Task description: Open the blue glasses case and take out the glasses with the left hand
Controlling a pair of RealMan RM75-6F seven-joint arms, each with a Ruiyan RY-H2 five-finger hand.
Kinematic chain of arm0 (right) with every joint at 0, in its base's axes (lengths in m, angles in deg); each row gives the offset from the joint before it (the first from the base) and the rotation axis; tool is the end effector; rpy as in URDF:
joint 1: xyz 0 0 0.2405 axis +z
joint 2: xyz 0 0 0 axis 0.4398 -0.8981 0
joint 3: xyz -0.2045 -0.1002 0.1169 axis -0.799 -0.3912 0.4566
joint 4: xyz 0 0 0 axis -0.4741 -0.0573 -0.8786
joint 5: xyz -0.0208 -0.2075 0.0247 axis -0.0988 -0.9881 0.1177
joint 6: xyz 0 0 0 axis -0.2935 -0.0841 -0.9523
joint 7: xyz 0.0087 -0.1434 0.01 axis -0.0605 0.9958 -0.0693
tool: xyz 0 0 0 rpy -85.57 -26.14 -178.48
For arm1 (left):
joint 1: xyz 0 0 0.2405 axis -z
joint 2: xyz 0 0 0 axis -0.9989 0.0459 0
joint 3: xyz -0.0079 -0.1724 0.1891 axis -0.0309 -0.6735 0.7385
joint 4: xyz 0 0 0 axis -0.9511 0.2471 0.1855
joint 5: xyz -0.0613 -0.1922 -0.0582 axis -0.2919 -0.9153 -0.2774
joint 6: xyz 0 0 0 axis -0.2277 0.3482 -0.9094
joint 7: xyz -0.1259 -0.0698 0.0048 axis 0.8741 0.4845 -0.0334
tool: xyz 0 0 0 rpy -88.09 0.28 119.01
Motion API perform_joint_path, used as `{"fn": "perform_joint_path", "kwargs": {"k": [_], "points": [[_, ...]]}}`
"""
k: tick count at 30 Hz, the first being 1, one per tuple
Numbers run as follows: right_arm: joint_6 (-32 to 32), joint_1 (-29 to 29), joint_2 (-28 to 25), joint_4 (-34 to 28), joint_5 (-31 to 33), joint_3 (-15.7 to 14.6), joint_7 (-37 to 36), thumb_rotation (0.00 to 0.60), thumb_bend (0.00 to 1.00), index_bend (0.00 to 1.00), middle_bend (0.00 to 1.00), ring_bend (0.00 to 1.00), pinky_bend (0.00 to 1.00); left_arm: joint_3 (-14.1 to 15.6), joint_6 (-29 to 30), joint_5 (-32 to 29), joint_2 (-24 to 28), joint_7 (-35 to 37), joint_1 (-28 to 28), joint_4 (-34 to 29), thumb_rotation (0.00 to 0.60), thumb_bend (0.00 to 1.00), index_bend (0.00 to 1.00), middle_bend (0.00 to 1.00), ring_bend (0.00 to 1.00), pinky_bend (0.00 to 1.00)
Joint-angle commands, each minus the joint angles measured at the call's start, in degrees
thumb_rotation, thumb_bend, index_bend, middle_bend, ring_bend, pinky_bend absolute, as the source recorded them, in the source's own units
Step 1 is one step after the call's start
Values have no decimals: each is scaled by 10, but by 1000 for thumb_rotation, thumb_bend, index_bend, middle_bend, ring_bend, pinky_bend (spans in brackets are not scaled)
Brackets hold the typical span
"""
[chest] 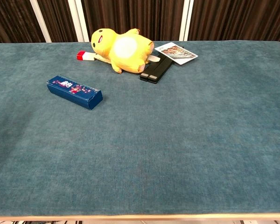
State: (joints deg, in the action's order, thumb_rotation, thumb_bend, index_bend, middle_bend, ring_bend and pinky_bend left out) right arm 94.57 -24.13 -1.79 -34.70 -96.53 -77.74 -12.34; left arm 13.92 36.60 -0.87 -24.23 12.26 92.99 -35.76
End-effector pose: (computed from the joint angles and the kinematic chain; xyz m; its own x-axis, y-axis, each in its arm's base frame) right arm -0.3211 -0.1664 0.1762 0.3699 -0.0131 0.9290 -0.9277 0.0496 0.3701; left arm -0.2869 0.1784 0.1294 0.4130 0.0742 0.9077 0.9088 0.0314 -0.4160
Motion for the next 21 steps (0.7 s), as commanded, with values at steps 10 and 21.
{"fn": "perform_joint_path", "kwargs": {"k": [10, 21], "points": [[-1, 0, 0, -1, 2, 0, 1, 600, 110, 0, 0, 0, 202, 0, -2, -2, 2, 0, 0, -2, 600, 95, 0, 0, 0, 42], [-6, 1, 0, -3, 10, 2, 0, 600, 110, 0, 0, 0, 202, -6, -11, -11, 10, -7, 7, -18, 600, 95, 0, 0, 0, 42]]}}
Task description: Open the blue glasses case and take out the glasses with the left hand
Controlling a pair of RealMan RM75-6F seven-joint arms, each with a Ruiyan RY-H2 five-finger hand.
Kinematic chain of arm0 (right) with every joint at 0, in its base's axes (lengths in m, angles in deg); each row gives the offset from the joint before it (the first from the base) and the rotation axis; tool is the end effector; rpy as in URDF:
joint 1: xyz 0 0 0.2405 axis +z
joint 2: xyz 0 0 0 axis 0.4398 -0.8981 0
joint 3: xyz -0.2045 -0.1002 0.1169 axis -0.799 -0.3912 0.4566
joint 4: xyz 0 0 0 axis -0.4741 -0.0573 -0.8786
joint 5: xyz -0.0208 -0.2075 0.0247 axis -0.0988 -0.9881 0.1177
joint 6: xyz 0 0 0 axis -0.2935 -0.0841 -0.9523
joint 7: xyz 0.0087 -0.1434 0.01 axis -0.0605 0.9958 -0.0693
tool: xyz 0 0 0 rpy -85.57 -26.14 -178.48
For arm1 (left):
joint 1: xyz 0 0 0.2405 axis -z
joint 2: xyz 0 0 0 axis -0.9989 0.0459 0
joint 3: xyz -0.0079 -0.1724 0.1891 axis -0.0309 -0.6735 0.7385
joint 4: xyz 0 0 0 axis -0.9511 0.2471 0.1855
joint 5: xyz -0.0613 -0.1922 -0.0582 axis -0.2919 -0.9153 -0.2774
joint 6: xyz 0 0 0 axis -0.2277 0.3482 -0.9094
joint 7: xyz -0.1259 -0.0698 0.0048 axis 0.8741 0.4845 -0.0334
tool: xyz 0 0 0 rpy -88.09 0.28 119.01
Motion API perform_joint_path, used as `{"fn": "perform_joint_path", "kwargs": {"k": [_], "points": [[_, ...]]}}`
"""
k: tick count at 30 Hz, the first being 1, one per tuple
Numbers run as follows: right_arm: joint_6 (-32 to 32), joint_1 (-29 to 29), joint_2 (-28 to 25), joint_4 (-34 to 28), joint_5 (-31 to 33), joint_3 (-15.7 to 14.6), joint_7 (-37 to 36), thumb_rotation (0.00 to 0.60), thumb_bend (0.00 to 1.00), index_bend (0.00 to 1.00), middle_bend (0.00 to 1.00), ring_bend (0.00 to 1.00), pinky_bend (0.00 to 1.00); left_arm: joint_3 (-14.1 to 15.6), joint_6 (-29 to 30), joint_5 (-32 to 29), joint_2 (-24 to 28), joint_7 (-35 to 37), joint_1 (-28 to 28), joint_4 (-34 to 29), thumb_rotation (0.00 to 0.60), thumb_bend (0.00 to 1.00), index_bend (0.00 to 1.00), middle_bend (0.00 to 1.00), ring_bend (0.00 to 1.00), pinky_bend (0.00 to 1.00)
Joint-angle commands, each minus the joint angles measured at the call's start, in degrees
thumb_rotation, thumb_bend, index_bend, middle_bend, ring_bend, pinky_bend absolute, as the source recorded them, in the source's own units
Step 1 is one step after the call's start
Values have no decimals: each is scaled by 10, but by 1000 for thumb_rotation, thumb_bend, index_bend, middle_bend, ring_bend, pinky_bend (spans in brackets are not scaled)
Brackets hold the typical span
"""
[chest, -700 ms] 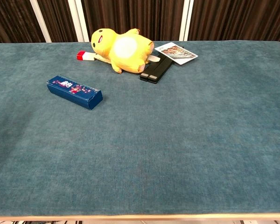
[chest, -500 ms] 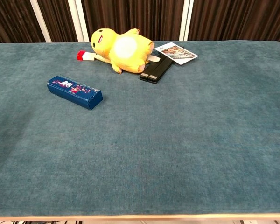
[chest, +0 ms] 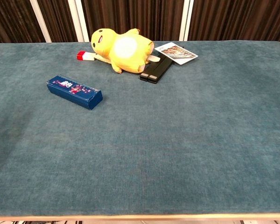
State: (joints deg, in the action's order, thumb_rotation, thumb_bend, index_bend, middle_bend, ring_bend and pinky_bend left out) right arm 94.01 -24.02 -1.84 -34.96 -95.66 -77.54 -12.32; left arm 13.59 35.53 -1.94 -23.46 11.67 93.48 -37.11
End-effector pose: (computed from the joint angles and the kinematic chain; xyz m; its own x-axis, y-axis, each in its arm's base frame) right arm -0.3222 -0.1675 0.1761 0.3650 -0.0179 0.9308 -0.9287 0.0628 0.3654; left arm -0.2844 0.1813 0.1305 0.4100 0.0884 0.9078 0.9095 0.0355 -0.4143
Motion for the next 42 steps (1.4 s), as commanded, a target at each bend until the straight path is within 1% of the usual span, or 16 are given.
{"fn": "perform_joint_path", "kwargs": {"k": [1, 3, 5, 9, 12, 15, 17, 18, 19, 23, 24, 27, 33, 42], "points": [[-1, 1, 1, 0, 2, 1, -1, 600, 111, 0, 0, 0, 202, -4, -1, -1, 4, -2, 3, -8, 600, 95, 0, 0, 0, 42], [-5, 2, 2, 0, 7, 2, -1, 600, 111, 0, 0, 0, 202, -11, -3, -5, 8, -9, 9, -20, 600, 99, 0, 0, 0, 42], [-10, 4, 3, -1, 10, 3, -1, 600, 110, 0, 0, 0, 202, -19, -9, -7, 12, -20, 18, -31, 600, 125, 0, 0, 0, 42], [-14, 6, 4, -3, 14, 4, 0, 600, 111, 0, 0, 0, 202, -46, -50, -29, 15, -61, 59, -45, 600, 231, 0, 0, 0, 42], [-17, 6, 3, -6, 18, 5, 0, 600, 111, 0, 0, 0, 202, -77, -115, -82, 14, -80, 108, -62, 600, 302, 0, 0, 0, 42], [-19, 6, 2, -9, 22, 6, -1, 600, 112, 0, 0, 0, 202, -103, -184, -139, 8, -107, 163, -56, 600, 339, 0, 0, 0, 42], [-20, 6, 1, -10, 24, 6, -1, 600, 112, 0, 0, 0, 202, -120, -240, -197, -4, -140, 214, -36, 600, 357, 0, 0, 0, 42], [-21, 6, 0, -11, 26, 6, -3, 600, 113, 0, 0, 0, 202, -126, -281, -228, -17, -158, 247, -18, 600, 367, 0, 0, 0, 42], [-21, 6, 0, -11, 27, 7, -4, 600, 113, 0, 0, 0, 202, -131, -307, -264, -26, -171, 273, 0, 600, 377, 0, 0, 0, 43], [-24, 6, -2, -13, 30, 7, -5, 600, 115, 0, 0, 0, 202, -129, -350, -346, -50, -210, 334, 38, 600, 397, 0, 0, 0, 47], [-25, 6, -2, -13, 31, 7, -6, 600, 116, 0, 0, 0, 202, -126, -363, -364, -62, -222, 356, 57, 600, 402, 0, 0, 0, 49], [-26, 6, -3, -14, 33, 7, -8, 600, 117, 0, 0, 0, 202, -120, -382, -397, -88, -234, 396, 96, 600, 420, 0, 12, 0, 60], [-27, 6, -4, -15, 34, 8, -10, 600, 120, 0, 0, 0, 202, -101, -402, -442, -109, -240, 438, 129, 600, 443, 0, 82, 0, 67], [-27, 6, -5, -15, 34, 8, -12, 600, 124, 0, 0, 0, 202, -71, -411, -495, -132, -241, 482, 155, 600, 452, 0, 126, 0, 67]]}}
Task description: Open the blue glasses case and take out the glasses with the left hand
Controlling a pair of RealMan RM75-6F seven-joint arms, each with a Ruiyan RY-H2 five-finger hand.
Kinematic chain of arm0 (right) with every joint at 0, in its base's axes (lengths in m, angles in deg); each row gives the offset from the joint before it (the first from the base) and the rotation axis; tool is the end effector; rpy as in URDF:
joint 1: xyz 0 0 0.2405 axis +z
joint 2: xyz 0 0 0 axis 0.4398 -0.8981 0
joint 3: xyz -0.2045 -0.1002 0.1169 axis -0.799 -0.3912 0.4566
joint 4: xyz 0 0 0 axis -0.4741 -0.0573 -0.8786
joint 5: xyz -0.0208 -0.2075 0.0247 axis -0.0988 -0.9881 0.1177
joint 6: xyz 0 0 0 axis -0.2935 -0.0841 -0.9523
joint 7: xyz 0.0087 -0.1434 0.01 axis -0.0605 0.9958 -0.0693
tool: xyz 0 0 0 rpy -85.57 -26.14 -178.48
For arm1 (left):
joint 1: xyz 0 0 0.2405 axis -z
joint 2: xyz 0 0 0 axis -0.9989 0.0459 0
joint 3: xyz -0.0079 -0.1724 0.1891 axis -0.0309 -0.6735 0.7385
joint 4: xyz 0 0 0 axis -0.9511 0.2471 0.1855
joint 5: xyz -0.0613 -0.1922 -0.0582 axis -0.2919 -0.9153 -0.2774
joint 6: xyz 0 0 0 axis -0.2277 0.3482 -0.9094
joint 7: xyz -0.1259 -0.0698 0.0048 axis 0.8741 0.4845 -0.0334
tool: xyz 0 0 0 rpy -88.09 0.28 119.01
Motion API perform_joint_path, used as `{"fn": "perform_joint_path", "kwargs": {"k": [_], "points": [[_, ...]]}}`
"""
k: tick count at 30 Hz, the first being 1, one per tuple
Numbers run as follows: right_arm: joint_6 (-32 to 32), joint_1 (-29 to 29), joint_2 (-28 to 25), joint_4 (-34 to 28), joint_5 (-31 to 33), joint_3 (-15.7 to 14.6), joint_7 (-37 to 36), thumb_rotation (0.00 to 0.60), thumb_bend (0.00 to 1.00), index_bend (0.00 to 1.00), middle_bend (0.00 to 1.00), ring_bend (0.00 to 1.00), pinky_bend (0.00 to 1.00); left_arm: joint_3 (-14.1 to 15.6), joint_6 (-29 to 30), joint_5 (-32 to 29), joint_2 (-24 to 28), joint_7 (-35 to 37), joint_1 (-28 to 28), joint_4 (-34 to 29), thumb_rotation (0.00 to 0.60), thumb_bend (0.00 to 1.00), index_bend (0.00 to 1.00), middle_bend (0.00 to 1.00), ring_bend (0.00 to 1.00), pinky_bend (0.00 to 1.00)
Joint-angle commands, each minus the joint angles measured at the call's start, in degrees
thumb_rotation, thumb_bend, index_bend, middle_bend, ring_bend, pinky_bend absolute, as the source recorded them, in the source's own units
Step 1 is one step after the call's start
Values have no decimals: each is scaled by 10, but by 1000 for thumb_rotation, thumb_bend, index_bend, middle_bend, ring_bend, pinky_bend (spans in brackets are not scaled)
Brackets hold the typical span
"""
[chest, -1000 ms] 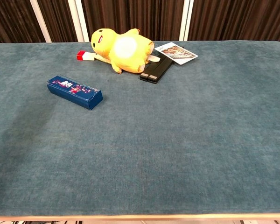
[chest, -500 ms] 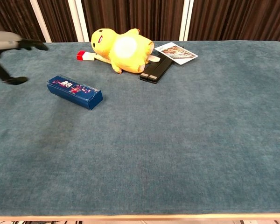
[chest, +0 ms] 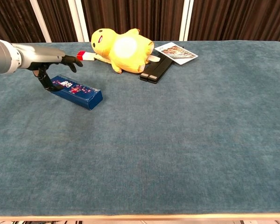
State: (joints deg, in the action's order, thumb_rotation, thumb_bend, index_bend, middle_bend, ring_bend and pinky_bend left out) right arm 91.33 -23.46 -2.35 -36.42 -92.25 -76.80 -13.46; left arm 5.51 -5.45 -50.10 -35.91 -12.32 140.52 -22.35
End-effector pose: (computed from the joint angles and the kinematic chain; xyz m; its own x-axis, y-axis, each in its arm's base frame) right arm -0.3255 -0.1723 0.1753 0.3204 -0.0426 0.9463 -0.9396 0.1125 0.3232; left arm -0.1567 0.3869 0.0172 0.5623 0.4526 0.6921 0.8258 -0.2632 -0.4988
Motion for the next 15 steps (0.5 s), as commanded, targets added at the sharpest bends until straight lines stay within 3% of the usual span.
{"fn": "perform_joint_path", "kwargs": {"k": [1, 15], "points": [[0, 0, 0, 0, 0, 0, 0, 600, 124, 0, 0, 0, 202, 14, -1, -19, -8, 0, 16, 9, 600, 453, 0, 132, 0, 67], [3, -2, -1, 1, -1, -1, 1, 600, 127, 0, 0, 0, 202, 55, 4, -41, -5, 19, 41, -4, 600, 453, 0, 150, 0, 67]]}}
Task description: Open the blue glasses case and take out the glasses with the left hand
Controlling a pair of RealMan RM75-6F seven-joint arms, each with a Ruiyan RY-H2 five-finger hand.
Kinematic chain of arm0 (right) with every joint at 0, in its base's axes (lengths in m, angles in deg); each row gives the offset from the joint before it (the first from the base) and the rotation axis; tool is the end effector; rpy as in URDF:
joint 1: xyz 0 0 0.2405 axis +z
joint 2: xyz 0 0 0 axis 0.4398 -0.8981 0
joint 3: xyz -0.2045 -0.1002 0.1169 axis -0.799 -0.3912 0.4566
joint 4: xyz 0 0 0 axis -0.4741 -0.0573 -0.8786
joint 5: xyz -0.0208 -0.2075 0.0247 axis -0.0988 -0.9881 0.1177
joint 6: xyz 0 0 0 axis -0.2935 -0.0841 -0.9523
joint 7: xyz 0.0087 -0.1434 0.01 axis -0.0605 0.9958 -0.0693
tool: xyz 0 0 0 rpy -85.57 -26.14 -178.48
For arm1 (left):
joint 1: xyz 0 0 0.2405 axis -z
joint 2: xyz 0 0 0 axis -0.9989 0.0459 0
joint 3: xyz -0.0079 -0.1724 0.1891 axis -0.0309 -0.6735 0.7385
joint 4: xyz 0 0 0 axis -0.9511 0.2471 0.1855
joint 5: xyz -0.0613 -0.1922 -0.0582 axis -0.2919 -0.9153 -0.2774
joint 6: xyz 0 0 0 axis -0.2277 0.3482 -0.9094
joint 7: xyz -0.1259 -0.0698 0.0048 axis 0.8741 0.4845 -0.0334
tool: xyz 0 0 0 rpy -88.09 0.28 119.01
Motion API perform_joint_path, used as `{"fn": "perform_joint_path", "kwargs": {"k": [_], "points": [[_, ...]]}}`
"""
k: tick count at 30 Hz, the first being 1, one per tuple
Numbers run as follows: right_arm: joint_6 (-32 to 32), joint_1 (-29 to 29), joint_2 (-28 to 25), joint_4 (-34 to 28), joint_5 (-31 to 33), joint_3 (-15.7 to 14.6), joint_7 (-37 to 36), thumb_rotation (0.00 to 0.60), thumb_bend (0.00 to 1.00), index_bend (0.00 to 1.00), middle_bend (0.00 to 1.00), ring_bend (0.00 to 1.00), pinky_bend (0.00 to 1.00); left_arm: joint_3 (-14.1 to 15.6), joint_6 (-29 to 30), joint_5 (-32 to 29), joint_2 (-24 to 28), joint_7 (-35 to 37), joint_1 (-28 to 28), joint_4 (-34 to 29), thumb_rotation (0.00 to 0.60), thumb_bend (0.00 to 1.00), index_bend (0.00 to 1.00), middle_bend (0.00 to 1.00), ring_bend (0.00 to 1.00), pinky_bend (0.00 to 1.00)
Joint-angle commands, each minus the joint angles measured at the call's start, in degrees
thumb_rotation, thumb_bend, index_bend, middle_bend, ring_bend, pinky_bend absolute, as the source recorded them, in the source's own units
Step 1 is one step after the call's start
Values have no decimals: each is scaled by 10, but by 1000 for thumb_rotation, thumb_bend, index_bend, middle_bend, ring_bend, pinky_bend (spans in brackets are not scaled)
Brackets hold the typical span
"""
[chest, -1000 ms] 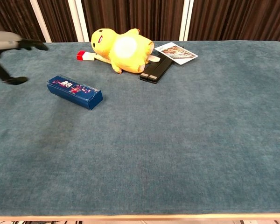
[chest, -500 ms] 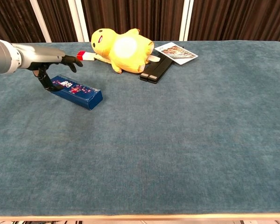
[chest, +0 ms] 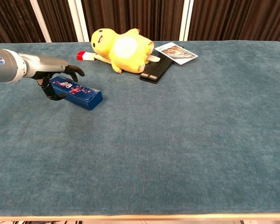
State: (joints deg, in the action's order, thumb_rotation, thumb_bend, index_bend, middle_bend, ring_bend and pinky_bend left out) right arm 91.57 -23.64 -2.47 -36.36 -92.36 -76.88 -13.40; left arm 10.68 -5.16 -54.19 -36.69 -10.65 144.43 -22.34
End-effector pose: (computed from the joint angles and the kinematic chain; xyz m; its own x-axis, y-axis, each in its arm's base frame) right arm -0.3260 -0.1711 0.1764 0.3250 -0.0410 0.9448 -0.9380 0.1136 0.3276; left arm -0.1590 0.3806 0.0044 0.5603 0.5074 0.6547 0.8240 -0.2617 -0.5025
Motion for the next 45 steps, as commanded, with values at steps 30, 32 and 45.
{"fn": "perform_joint_path", "kwargs": {"k": [30, 32, 45], "points": [[2, -2, -1, 0, -3, -1, -1, 600, 127, 0, 0, 0, 202, 76, 46, 33, 94, 51, -39, -132, 600, 444, 0, 190, 0, 67], [3, -2, -1, 0, -3, -1, -1, 600, 127, 0, 0, 0, 202, 74, 54, 38, 93, 56, -42, -131, 600, 420, 0, 172, 0, 67], [1, -1, -2, -1, -4, -1, -5, 600, 127, 0, 0, 0, 202, 51, 203, 85, 27, 73, -92, -115, 600, 293, 0, 167, 0, 67]]}}
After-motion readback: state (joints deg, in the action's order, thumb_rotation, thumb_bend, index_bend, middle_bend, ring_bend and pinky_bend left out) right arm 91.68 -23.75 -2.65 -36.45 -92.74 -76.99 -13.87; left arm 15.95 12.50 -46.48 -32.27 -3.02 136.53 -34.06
